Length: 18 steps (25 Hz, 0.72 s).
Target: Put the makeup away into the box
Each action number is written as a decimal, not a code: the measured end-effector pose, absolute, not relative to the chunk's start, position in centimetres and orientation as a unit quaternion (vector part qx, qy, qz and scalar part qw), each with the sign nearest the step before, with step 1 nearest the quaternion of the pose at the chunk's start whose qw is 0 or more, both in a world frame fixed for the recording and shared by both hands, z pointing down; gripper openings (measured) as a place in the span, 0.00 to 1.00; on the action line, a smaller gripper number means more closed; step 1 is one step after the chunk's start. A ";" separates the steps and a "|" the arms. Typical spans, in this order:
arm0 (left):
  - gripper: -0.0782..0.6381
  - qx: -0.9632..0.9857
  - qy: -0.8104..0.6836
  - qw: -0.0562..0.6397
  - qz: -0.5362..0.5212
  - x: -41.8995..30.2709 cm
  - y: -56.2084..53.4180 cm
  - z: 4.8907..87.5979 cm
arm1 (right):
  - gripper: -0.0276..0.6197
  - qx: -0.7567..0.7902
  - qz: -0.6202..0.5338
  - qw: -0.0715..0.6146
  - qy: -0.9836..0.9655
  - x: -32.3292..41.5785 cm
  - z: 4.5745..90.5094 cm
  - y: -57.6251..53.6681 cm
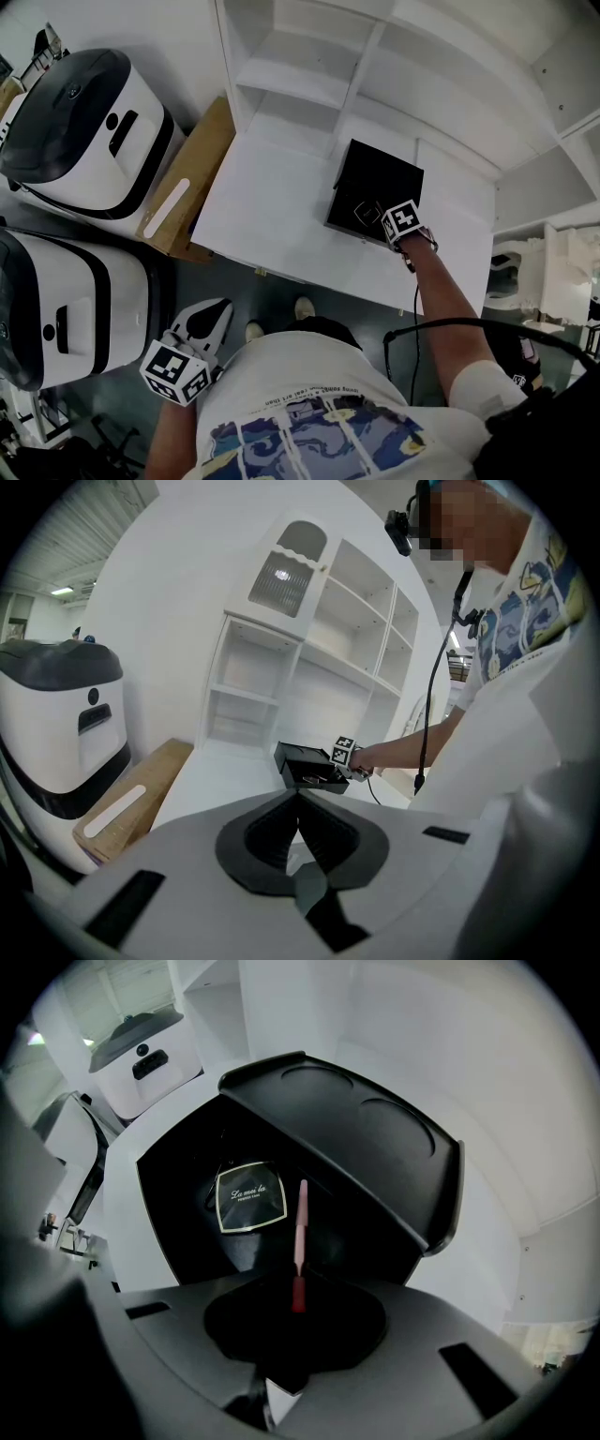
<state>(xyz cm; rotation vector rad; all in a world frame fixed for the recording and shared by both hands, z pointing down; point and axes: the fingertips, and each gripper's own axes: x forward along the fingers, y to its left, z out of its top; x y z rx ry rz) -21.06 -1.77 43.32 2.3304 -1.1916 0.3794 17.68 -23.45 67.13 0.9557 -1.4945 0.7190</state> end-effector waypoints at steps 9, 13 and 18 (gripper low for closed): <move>0.13 0.857 -0.430 0.244 0.147 -21.2 -1.5 43.0 | 0.18 0.422 0.317 0.546 -0.650 17.6 66.5 -23.6; 0.13 0.862 -0.420 0.242 0.150 -21.0 -1.4 42.9 | 0.20 0.440 0.314 0.523 -0.659 17.8 65.3 -23.4; 0.13 0.871 -0.400 0.241 0.153 -20.8 -1.0 42.8 | 0.20 0.471 0.302 0.481 -0.675 17.8 62.6 -22.5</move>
